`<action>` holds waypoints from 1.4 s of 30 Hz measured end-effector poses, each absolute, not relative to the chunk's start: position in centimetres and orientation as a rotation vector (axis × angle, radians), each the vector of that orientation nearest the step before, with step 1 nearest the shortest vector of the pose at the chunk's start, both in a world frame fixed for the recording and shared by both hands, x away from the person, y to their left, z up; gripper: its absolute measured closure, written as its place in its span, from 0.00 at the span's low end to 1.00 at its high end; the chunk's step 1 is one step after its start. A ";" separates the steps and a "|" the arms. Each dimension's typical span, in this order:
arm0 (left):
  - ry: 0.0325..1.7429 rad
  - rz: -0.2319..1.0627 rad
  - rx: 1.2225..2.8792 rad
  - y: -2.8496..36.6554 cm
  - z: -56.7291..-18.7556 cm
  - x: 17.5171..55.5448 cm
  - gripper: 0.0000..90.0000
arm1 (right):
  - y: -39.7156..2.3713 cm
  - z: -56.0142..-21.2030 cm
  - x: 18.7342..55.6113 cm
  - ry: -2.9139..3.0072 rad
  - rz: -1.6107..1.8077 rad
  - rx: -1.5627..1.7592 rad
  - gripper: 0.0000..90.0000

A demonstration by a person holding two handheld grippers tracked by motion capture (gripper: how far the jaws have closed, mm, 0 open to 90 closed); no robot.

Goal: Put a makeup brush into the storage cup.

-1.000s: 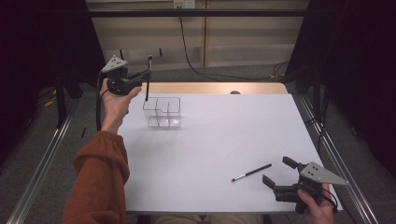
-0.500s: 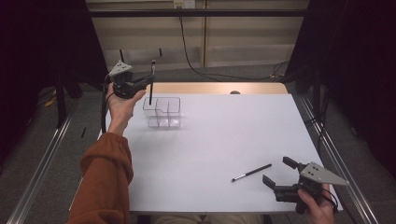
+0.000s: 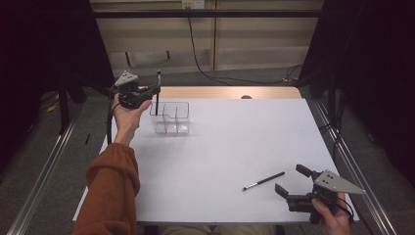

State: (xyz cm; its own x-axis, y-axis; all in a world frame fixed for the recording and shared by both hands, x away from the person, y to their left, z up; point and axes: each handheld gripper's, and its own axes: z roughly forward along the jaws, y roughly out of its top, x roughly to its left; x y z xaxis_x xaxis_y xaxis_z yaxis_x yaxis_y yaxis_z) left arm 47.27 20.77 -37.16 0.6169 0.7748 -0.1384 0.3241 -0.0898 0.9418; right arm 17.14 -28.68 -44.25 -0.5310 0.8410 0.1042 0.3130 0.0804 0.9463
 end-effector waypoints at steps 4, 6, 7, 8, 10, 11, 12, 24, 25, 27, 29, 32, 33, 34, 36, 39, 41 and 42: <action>0.911 0.470 1.697 20.5 -37.7 47.3 0.94 | -28.7 -44.3 17.2 1.887 1.459 1.134 0.00; 0.914 0.466 1.696 20.4 -38.0 47.4 0.94 | -28.7 -44.3 17.2 1.889 1.459 1.134 0.00; 0.915 0.464 1.696 20.3 -38.1 47.4 0.94 | -28.7 -44.3 17.2 1.889 1.461 1.136 0.00; 0.914 0.467 1.703 20.3 -38.2 47.4 0.94 | -28.7 -44.3 17.1 1.889 1.461 1.135 0.00; 0.918 0.466 1.702 20.3 -38.5 47.5 0.94 | -28.7 -44.3 17.1 1.888 1.459 1.134 0.00; 0.921 0.464 1.701 20.3 -38.6 47.5 0.94 | -28.7 -44.3 17.1 1.887 1.459 1.134 0.00; 0.921 0.463 1.707 20.4 -38.7 47.5 0.94 | -28.7 -44.3 17.1 1.887 1.459 1.135 0.00; 0.932 0.453 1.693 20.6 -39.5 47.3 0.94 | -28.7 -44.3 17.1 1.888 1.460 1.136 0.00; 0.932 0.454 1.695 20.5 -39.5 47.3 0.94 | -28.7 -44.3 17.1 1.888 1.459 1.135 0.00; 0.934 0.454 1.704 20.5 -39.5 47.3 0.94 | -28.7 -44.3 17.1 1.888 1.460 1.135 0.00; 0.933 0.454 1.706 20.5 -39.7 47.3 0.94 | -28.7 -44.3 17.1 1.889 1.459 1.135 0.00; 0.937 0.451 1.708 20.4 -39.8 47.3 0.94 | -28.7 -44.3 17.1 1.887 1.459 1.135 0.00; 0.937 0.451 1.707 20.4 -39.9 47.2 0.94 | -28.7 -44.3 17.1 1.887 1.458 1.135 0.00; 0.939 0.450 1.706 20.5 -39.9 47.2 0.94 | -28.7 -44.3 17.1 1.888 1.457 1.134 0.00; 0.937 0.451 1.716 20.5 -39.9 47.2 0.94 | -28.7 -44.3 17.1 1.888 1.458 1.136 0.00; 0.939 0.449 1.717 20.6 -40.0 47.1 0.94 | -28.7 -44.3 17.1 1.889 1.459 1.134 0.00; 0.939 0.445 1.722 20.6 -40.0 47.2 0.94 | -28.7 -44.3 17.1 1.889 1.458 1.134 0.00; 0.939 0.443 1.725 20.6 -40.0 47.2 0.93 | -28.7 -44.3 17.1 1.889 1.457 1.135 0.00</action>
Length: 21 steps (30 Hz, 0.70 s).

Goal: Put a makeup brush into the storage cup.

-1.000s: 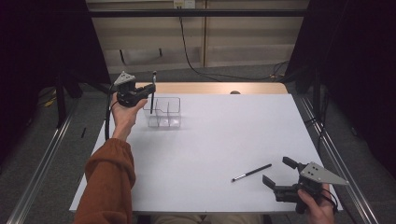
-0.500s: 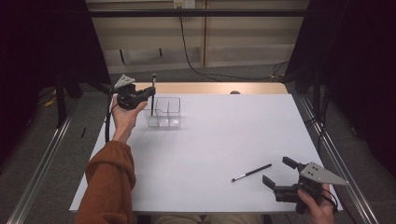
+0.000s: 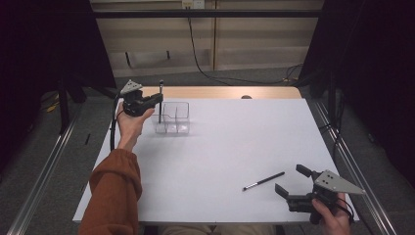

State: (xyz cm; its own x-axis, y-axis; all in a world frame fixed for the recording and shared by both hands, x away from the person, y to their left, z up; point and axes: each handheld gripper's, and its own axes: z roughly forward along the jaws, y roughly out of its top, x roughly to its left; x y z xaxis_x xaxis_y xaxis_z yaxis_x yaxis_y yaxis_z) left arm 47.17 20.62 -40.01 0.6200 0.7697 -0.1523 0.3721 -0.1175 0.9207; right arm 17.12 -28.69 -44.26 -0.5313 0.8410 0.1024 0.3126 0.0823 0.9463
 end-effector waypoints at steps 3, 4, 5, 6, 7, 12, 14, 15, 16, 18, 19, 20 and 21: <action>0.951 0.430 1.728 20.8 -40.1 47.2 0.93 | -28.7 -44.3 17.1 1.890 1.458 1.135 0.00; 0.958 0.418 1.726 20.8 -40.1 47.3 0.93 | -28.7 -44.3 17.1 1.891 1.459 1.134 0.00; 0.958 0.416 1.729 20.8 -40.1 47.3 0.93 | -28.7 -44.3 17.1 1.891 1.460 1.135 0.00; 0.961 0.423 1.735 20.8 -40.1 47.2 0.93 | -28.6 -44.3 17.1 1.891 1.460 1.135 0.00; 0.961 0.425 1.739 20.8 -40.1 47.3 0.93 | -28.6 -44.3 17.2 1.890 1.461 1.134 0.00; 0.980 0.409 1.730 21.1 -40.1 47.3 0.89 | -28.6 -44.3 17.2 1.889 1.461 1.138 0.00; 0.984 0.400 1.723 21.2 -40.1 47.4 0.84 | -28.6 -44.3 17.2 1.891 1.461 1.141 0.00; 0.989 0.403 1.729 21.2 -40.1 47.4 0.81 | -28.6 -44.3 17.2 1.892 1.462 1.140 0.00; 0.991 0.403 1.728 21.3 -40.1 47.4 0.80 | -28.6 -44.3 17.2 1.893 1.462 1.138 0.00; 0.992 0.412 1.720 21.3 -40.0 47.3 0.72 | -28.6 -44.3 17.2 1.891 1.463 1.139 0.00; 0.996 0.418 1.714 21.2 -40.0 47.2 0.68 | -28.6 -44.3 17.2 1.890 1.462 1.142 0.00; 0.991 0.430 1.711 21.2 -39.8 47.1 0.66 | -28.6 -44.3 17.2 1.890 1.462 1.142 0.00; 0.992 0.429 1.706 21.2 -39.7 47.0 0.63 | -28.6 -44.3 17.2 1.890 1.463 1.141 0.00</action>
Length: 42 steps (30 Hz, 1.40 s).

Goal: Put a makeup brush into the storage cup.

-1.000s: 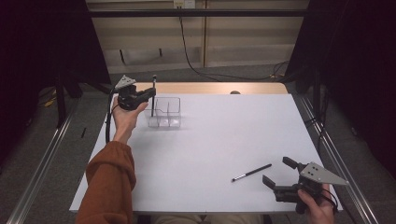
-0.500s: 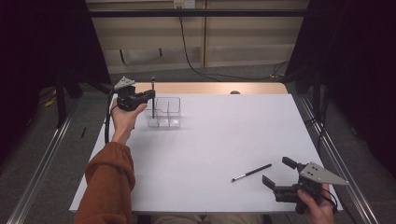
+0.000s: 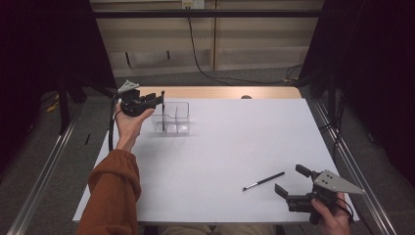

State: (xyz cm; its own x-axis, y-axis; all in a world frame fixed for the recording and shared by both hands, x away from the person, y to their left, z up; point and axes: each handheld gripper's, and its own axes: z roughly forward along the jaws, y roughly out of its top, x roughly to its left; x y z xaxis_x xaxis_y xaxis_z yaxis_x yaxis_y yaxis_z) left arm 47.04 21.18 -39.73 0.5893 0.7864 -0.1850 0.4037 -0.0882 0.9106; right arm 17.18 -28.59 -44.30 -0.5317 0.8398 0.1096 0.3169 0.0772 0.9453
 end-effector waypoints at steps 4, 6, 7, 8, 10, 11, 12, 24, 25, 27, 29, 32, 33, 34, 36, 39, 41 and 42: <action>0.982 0.444 1.693 21.1 -39.4 46.7 0.50 | -28.6 -44.3 17.2 1.891 1.463 1.140 0.00; 0.979 0.450 1.683 21.1 -39.4 46.4 0.45 | -28.6 -44.3 17.2 1.891 1.463 1.137 0.00; 0.978 0.456 1.683 21.0 -39.4 46.3 0.44 | -28.6 -44.3 17.2 1.889 1.463 1.139 0.00; 0.988 0.459 1.687 21.0 -39.4 46.1 0.40 | -28.6 -44.3 17.2 1.889 1.463 1.140 0.00; 0.993 0.467 1.686 21.1 -39.3 45.9 0.32 | -28.6 -44.3 17.2 1.892 1.462 1.137 0.00; 0.994 0.460 1.677 21.1 -39.4 45.8 0.30 | -28.6 -44.3 17.2 1.894 1.461 1.136 0.00; 0.999 0.462 1.682 21.2 -39.3 45.8 0.26 | -28.6 -44.3 17.2 1.894 1.462 1.136 0.00; 0.970 0.426 1.660 21.3 -39.2 44.1 0.05 | -28.6 -44.3 17.2 1.892 1.461 1.134 0.00; 0.967 0.429 1.664 21.3 -39.2 44.0 0.05 | -28.6 -44.3 17.2 1.892 1.461 1.134 0.00; 0.956 0.439 1.677 21.3 -39.2 43.6 0.04 | -28.6 -44.3 17.2 1.891 1.460 1.133 0.00; 0.940 0.425 1.697 21.3 -39.2 43.3 0.04 | -28.6 -44.3 17.2 1.892 1.460 1.134 0.00; 0.928 0.426 1.697 21.5 -39.1 42.8 0.04 | -28.5 -44.3 17.2 1.893 1.460 1.134 0.00; 0.921 0.424 1.703 21.5 -39.1 42.6 0.04 | -28.6 -44.3 17.2 1.892 1.460 1.133 0.00; 0.913 0.427 1.710 21.5 -39.1 42.4 0.04 | -28.6 -44.3 17.2 1.892 1.460 1.134 0.00; 0.909 0.437 1.715 21.6 -39.1 42.0 0.04 | -28.6 -44.3 17.2 1.894 1.457 1.133 0.00; 0.901 0.484 1.741 21.6 -39.2 41.6 0.04 | -28.6 -44.3 17.2 1.896 1.455 1.130 0.00; 0.899 0.478 1.741 21.6 -39.2 41.4 0.04 | -28.5 -44.3 17.2 1.893 1.456 1.134 0.00; 0.894 0.483 1.743 21.6 -39.3 41.2 0.04 | -28.6 -44.3 17.2 1.895 1.455 1.130 0.00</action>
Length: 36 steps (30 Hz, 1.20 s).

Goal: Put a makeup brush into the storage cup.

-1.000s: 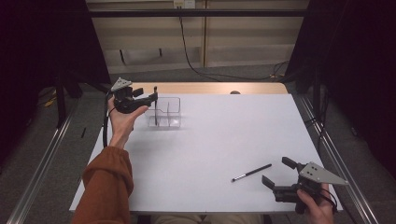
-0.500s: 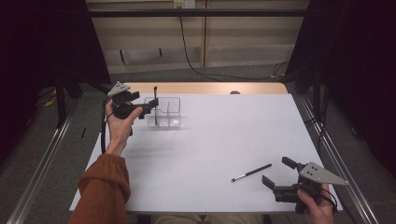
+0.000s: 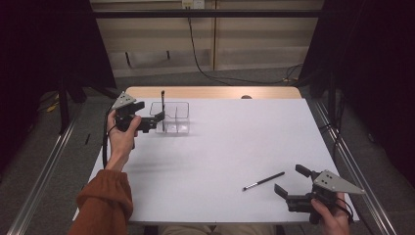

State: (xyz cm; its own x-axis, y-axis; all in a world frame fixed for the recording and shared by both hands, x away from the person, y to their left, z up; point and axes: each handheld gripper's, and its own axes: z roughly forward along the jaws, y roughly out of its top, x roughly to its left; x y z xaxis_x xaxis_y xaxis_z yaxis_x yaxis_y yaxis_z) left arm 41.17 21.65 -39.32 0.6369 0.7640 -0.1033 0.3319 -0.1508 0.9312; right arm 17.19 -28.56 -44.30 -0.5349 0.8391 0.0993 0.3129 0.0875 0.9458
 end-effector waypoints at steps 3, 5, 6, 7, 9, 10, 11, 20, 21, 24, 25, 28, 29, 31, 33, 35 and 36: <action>0.883 0.485 1.711 21.8 -39.6 40.7 0.04 | -28.5 -44.3 17.2 1.892 1.457 1.139 0.00; 0.867 0.493 1.718 21.7 -39.7 40.3 0.04 | -28.5 -44.3 17.2 1.893 1.458 1.137 0.00; 0.861 0.492 1.726 21.9 -39.8 40.1 0.03 | -28.5 -44.3 17.2 1.896 1.454 1.133 0.00; 0.866 0.494 1.729 21.9 -39.9 39.9 0.04 | -28.6 -44.3 17.2 1.895 1.454 1.132 0.00; 0.859 0.495 1.712 22.1 -39.9 39.5 0.03 | -28.5 -44.3 17.2 1.889 1.458 1.141 0.00; 0.860 0.493 1.702 22.1 -40.0 39.3 0.03 | -28.5 -44.3 17.2 1.889 1.458 1.140 0.00; 0.856 0.496 1.711 22.2 -39.9 39.1 0.03 | -28.5 -44.3 17.2 1.889 1.458 1.140 0.00; 0.834 0.489 1.724 22.1 -40.3 37.4 0.03 | -28.5 -44.3 17.2 1.891 1.457 1.141 0.00; 0.834 0.491 1.719 22.1 -40.3 37.3 0.03 | -28.6 -44.3 17.2 1.892 1.456 1.140 0.00; 0.823 0.488 1.740 22.1 -40.2 36.5 0.04 | -28.5 -44.3 17.2 1.891 1.459 1.141 0.00; 0.820 0.495 1.742 22.2 -40.2 36.2 0.04 | -28.5 -44.3 17.2 1.891 1.459 1.141 0.00; 0.815 0.501 1.731 22.5 -40.1 35.3 0.03 | -28.6 -44.3 17.2 1.889 1.460 1.140 0.00; 0.800 0.525 1.737 22.7 -40.2 35.0 0.03 | -28.6 -44.3 17.2 1.888 1.460 1.140 0.00; 0.782 0.521 1.738 23.0 -40.3 34.4 0.03 | -28.6 -44.3 17.2 1.891 1.459 1.136 0.00; 0.790 0.521 1.738 23.2 -40.5 34.1 0.03 | -28.5 -44.3 17.2 1.891 1.460 1.135 0.00; 0.800 0.522 1.731 23.4 -40.7 33.6 0.03 | -28.5 -44.3 17.2 1.892 1.460 1.133 0.00; 0.803 0.526 1.730 23.5 -40.8 33.3 0.03 | -28.5 -44.3 17.2 1.891 1.459 1.132 0.00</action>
State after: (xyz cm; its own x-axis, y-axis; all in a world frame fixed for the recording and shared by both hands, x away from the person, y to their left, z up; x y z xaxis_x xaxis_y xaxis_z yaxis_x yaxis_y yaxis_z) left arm 33.34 23.48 -40.78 0.6714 0.7395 -0.0482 0.2519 -0.1666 0.9533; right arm 17.24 -28.54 -44.25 -0.5339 0.8393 0.1025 0.3118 0.0828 0.9465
